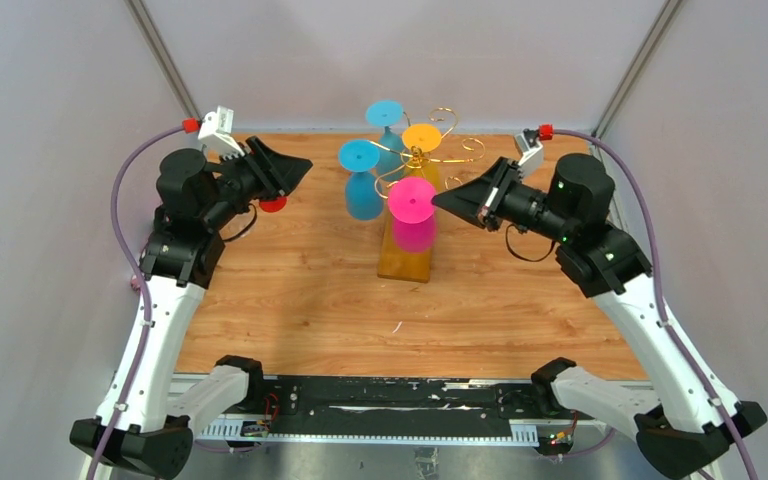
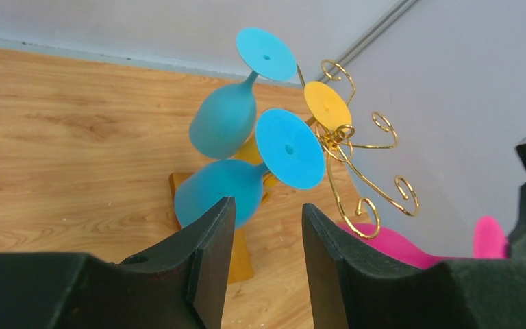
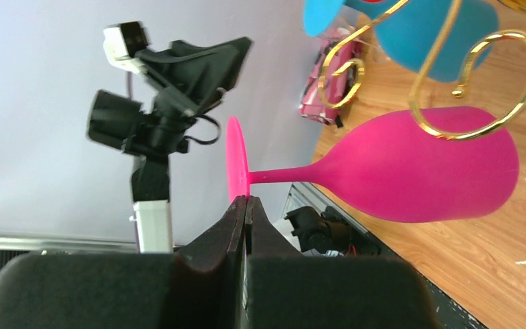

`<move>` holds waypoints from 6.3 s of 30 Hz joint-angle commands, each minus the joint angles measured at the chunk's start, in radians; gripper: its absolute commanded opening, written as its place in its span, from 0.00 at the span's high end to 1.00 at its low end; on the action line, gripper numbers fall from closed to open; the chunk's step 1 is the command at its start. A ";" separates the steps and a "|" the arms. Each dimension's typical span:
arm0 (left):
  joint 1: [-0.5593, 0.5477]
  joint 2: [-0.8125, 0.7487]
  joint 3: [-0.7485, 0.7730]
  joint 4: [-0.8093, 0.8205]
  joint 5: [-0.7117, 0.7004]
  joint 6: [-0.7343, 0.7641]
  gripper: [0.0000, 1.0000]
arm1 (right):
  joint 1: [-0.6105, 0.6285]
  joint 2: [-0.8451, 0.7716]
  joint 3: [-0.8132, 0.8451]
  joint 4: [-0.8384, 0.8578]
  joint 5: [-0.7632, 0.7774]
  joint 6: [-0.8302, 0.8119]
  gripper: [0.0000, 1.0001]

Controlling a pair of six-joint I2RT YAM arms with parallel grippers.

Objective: Take the wine glass off the wine glass rack

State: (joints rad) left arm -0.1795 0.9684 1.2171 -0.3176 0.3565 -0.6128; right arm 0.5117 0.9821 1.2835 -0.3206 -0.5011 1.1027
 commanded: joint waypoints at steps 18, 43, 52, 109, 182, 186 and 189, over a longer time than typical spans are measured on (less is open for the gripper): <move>-0.069 0.007 -0.133 0.799 0.490 -0.153 0.48 | 0.014 0.059 0.346 0.433 -0.144 0.009 1.00; -0.067 0.337 -0.146 1.881 0.535 -0.853 0.49 | 0.014 0.123 0.252 0.698 -0.197 0.162 1.00; -0.067 0.350 -0.149 1.881 0.545 -0.860 0.49 | 0.014 0.101 0.267 0.633 -0.172 0.099 1.00; -0.069 -0.197 -0.051 0.507 0.240 -0.076 1.00 | 0.058 -0.007 -0.036 0.661 -0.121 0.027 0.56; 0.070 0.636 0.214 -0.364 -0.602 0.224 0.63 | 0.057 -0.107 0.059 -0.042 0.439 -0.685 0.27; 0.070 0.588 0.231 -0.384 -0.594 0.229 0.52 | 0.057 -0.111 0.054 -0.039 0.434 -0.676 0.25; 0.071 0.552 0.248 -0.402 -0.590 0.229 0.51 | 0.055 -0.109 0.054 -0.040 0.435 -0.675 0.25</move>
State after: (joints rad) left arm -0.1116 1.5929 1.4147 -0.6945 -0.2295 -0.3927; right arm 0.5571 0.8864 1.3453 -0.3870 -0.0589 0.4290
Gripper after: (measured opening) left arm 0.488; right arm 0.746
